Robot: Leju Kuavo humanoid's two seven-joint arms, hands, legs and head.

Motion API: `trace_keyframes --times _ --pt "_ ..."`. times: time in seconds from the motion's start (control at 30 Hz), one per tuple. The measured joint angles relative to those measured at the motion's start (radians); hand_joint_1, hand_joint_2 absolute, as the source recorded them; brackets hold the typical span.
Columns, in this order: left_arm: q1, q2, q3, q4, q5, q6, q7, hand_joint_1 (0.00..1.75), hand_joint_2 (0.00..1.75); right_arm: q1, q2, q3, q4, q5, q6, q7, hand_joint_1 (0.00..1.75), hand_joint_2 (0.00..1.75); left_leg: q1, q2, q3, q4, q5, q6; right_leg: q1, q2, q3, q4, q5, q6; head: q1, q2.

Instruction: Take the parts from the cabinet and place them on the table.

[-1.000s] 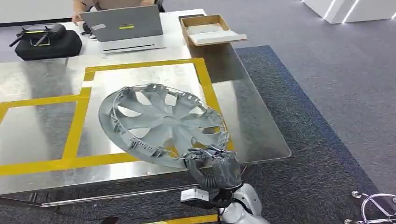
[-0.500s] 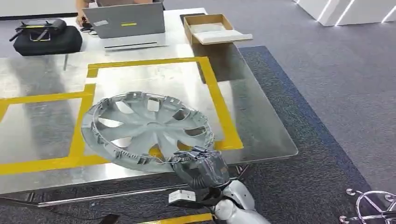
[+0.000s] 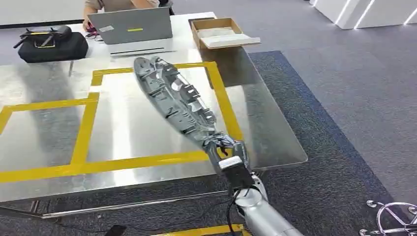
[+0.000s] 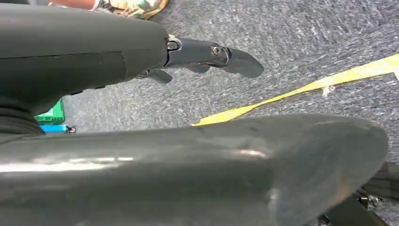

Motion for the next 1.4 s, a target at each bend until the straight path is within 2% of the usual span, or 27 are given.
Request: trace_keyframes --times 0.03,0.1,0.13,0.17,0.23,0.3,0.33,0.37,0.43,0.5,0.53,0.63,0.67,0.7,0.73,0.8,0.83,0.87,0.97,1.03,1.13,1.17,1.2,1.27,1.33,1.37,1.4 --pt "0.001 0.0 0.001 0.0 0.0 0.001 -0.001 0.0 0.0 0.001 0.0 -0.02 -0.016 -0.01 0.013 0.008 1.75 1.75 -0.001 0.0 -0.019 0.042 -0.035 -0.004 -0.001 -0.001 -0.002 -0.001 0.002 -0.005 0.0 0.0" --pt "0.002 0.0 0.003 0.0 0.0 0.001 -0.006 0.0 0.0 0.014 0.0 -0.053 -0.047 -0.034 0.045 0.025 1.75 1.75 0.001 0.0 -0.093 0.204 -0.12 -0.011 -0.001 -0.006 -0.008 -0.001 0.004 -0.007 0.0 0.0" --pt "0.004 -0.001 0.005 0.0 0.0 0.001 -0.009 0.0 0.0 0.024 0.0 -0.067 -0.06 -0.041 0.053 0.027 1.75 1.75 0.001 0.0 -0.122 0.27 -0.141 -0.014 -0.001 -0.007 -0.01 0.0 0.005 -0.006 0.0 0.0" --pt "0.006 -0.001 0.006 0.0 0.0 0.001 -0.011 0.0 0.0 0.032 0.0 -0.079 -0.072 -0.043 0.058 0.027 1.75 1.75 0.002 0.0 -0.129 0.287 -0.137 -0.015 -0.002 -0.008 -0.011 0.0 0.006 -0.004 0.0 0.0" --pt "0.008 0.0 0.007 0.0 0.0 0.001 -0.016 0.0 0.0 0.041 0.0 -0.096 -0.094 -0.05 0.058 0.031 1.75 1.75 0.005 0.001 -0.078 0.196 -0.069 -0.017 -0.004 -0.007 -0.011 0.001 0.007 -0.001 0.0 0.0" --pt "0.006 0.0 0.007 0.0 -0.003 0.002 -0.016 0.0 0.0 0.047 0.0 -0.11 -0.111 -0.055 0.059 0.036 1.75 1.75 0.011 0.002 0.014 0.024 0.005 -0.023 -0.01 -0.005 -0.011 0.005 0.007 0.009 0.0 0.0" --pt "0.004 -0.004 0.007 0.001 -0.005 0.002 -0.016 0.0 0.0 0.049 0.0 -0.118 -0.12 -0.058 0.059 0.037 1.75 1.75 0.007 0.0 0.032 -0.016 -0.011 -0.023 0.0 -0.004 -0.018 0.014 0.003 0.019 -0.003 0.0" --pt "0.003 -0.004 0.007 0.001 -0.007 0.002 -0.017 0.0 0.0 0.052 0.0 -0.125 -0.127 -0.058 0.059 0.038 1.75 1.75 0.008 -0.006 0.026 -0.014 -0.006 -0.002 -0.001 -0.002 -0.022 0.013 0.005 0.023 0.001 0.0" --pt "0.006 -0.005 0.007 0.001 -0.01 0.002 -0.016 0.0 0.0 0.059 0.0 -0.136 -0.133 -0.055 0.057 0.037 1.75 1.75 0.002 -0.005 0.025 -0.014 -0.005 0.012 -0.004 0.0 -0.017 0.001 0.013 0.033 -0.002 0.0" --pt "0.006 -0.003 0.008 0.001 -0.013 0.006 -0.016 0.0 0.0 0.061 -0.001 -0.143 -0.137 -0.045 0.042 0.034 1.75 1.75 0.007 -0.001 0.025 -0.018 0.001 0.027 -0.006 0.0 -0.027 0.01 0.004 0.043 -0.002 0.0" --pt "0.004 -0.003 0.008 0.001 -0.015 0.006 -0.016 0.0 0.0 0.061 -0.001 -0.144 -0.139 -0.038 0.033 0.032 1.75 1.75 0.007 -0.001 0.025 -0.018 0.001 0.034 -0.007 -0.002 -0.041 0.044 -0.02 0.047 0.004 0.0" --pt "0.004 -0.004 0.008 0.001 -0.021 0.006 -0.016 0.0 0.0 0.068 -0.001 -0.148 -0.139 -0.014 0.014 0.027 1.75 1.75 0.005 -0.001 0.02 -0.018 0.002 0.039 -0.006 -0.001 -0.159 0.297 -0.134 0.054 0.005 0.0" --pt "0.005 -0.003 0.008 0.001 -0.022 0.005 -0.016 0.0 0.0 0.072 -0.001 -0.148 -0.139 -0.002 0.005 0.023 1.75 1.75 0.004 -0.001 0.02 -0.018 0.003 0.04 -0.007 -0.001 -0.18 0.34 -0.143 0.053 0.005 0.0" --pt "0.005 -0.003 0.008 0.001 -0.024 0.003 -0.017 0.0 0.0 0.074 -0.001 -0.148 -0.138 0.014 -0.009 0.019 1.75 1.75 0.004 -0.001 0.02 -0.018 0.003 0.04 -0.007 -0.001 -0.176 0.332 -0.128 0.051 0.005 0.0" --pt "0.004 -0.003 0.008 0.001 -0.027 0.002 -0.019 0.0 0.0 0.074 -0.001 -0.147 -0.138 0.026 -0.022 0.015 1.75 1.75 0.004 -0.003 0.021 -0.018 0.002 0.04 -0.006 -0.001 -0.15 0.279 -0.092 0.048 0.005 0.0" --pt "0.003 -0.005 0.008 0.001 -0.032 0.001 -0.024 0.0 0.0 0.073 -0.001 -0.146 -0.139 0.042 -0.04 0.012 1.75 1.75 0.004 -0.007 0.024 -0.018 0.002 0.038 -0.006 -0.002 -0.052 0.086 -0.005 0.039 0.005 0.0" --pt "0.004 -0.006 0.008 0.001 -0.032 0.001 -0.025 0.0 0.0 0.072 -0.001 -0.144 -0.139 0.044 -0.044 0.012 1.75 1.75 0.004 -0.007 0.024 -0.018 0.001 0.034 -0.006 -0.002 -0.019 0.015 -0.006 0.036 0.005 0.0" --pt "0.003 -0.006 0.008 0.001 -0.032 0.001 -0.025 0.0 0.0 0.071 -0.001 -0.143 -0.139 0.046 -0.044 0.012 1.75 1.75 -0.003 -0.009 0.021 -0.014 -0.001 0.027 -0.003 0.0 -0.007 0.009 -0.004 0.033 0.004 0.0" --pt "0.003 -0.008 0.008 0.001 -0.033 0.001 -0.026 0.0 0.0 0.072 -0.001 -0.143 -0.139 0.048 -0.045 0.009 1.75 1.75 0.003 -0.008 0.022 -0.027 0.007 0.007 0.004 0.004 -0.016 0.011 -0.001 0.019 0.004 0.0" --pt "0.002 -0.008 0.008 0.001 -0.034 0.003 -0.034 0.0 0.0 0.07 -0.001 -0.143 -0.139 0.04 -0.043 0.011 1.75 1.75 0.003 -0.003 0.013 -0.008 -0.012 -0.004 -0.006 0.002 -0.01 -0.003 0.008 0.005 0.002 0.0" --pt "0.001 -0.011 0.008 0.001 -0.032 0.003 -0.046 0.0 0.0 0.072 -0.002 -0.143 -0.139 0.034 -0.039 0.015 1.75 1.75 0.004 -0.002 -0.09 0.213 -0.131 -0.012 -0.006 -0.002 -0.013 -0.003 0.007 -0.002 -0.001 0.0" --pt "0.003 -0.013 0.008 0.001 -0.031 0.003 -0.049 0.0 0.0 0.073 -0.002 -0.143 -0.139 0.034 -0.038 0.015 1.75 1.75 0.004 -0.002 -0.122 0.278 -0.15 -0.013 -0.006 -0.003 -0.014 -0.003 0.007 -0.002 -0.001 0.0" --pt "0.004 -0.014 0.008 0.001 -0.03 0.003 -0.052 0.0 0.0 0.074 -0.003 -0.143 -0.139 0.034 -0.037 0.015 1.75 1.75 0.004 -0.001 -0.131 0.294 -0.139 -0.014 -0.006 -0.002 -0.013 -0.003 0.007 -0.002 -0.001 0.0" --pt "0.004 -0.014 0.01 0.001 -0.021 0.004 -0.064 0.0 0.0 0.074 -0.003 -0.143 -0.139 0.034 -0.034 0.015 1.75 1.75 0.005 -0.001 -0.081 0.192 -0.065 -0.014 -0.008 -0.002 -0.012 -0.002 0.007 0.0 -0.001 0.0" --pt "0.002 -0.013 0.015 0.001 -0.018 0.013 -0.085 0.0 0.0 0.074 -0.003 -0.143 -0.139 0.037 -0.037 0.011 1.75 1.75 0.008 0.0 0.006 0.023 0.009 -0.016 -0.008 0.001 -0.01 0.001 0.005 0.01 -0.001 0.0" --pt "0.0 -0.018 0.016 0.001 -0.013 0.016 -0.103 0.0 0.0 0.073 -0.003 -0.144 -0.139 0.038 -0.041 0.007 1.75 1.75 0.008 -0.002 0.026 -0.024 -0.002 -0.014 0.002 0.003 -0.019 0.015 0.0 0.018 -0.007 0.0" --pt "-0.002 -0.018 0.018 0.001 -0.01 0.015 -0.116 0.0 0.0 0.075 -0.003 -0.144 -0.139 0.039 -0.043 0.006 1.75 1.75 0.008 -0.004 0.019 -0.013 -0.003 0.001 0.002 0.004 -0.02 0.009 0.003 0.022 -0.002 0.0"
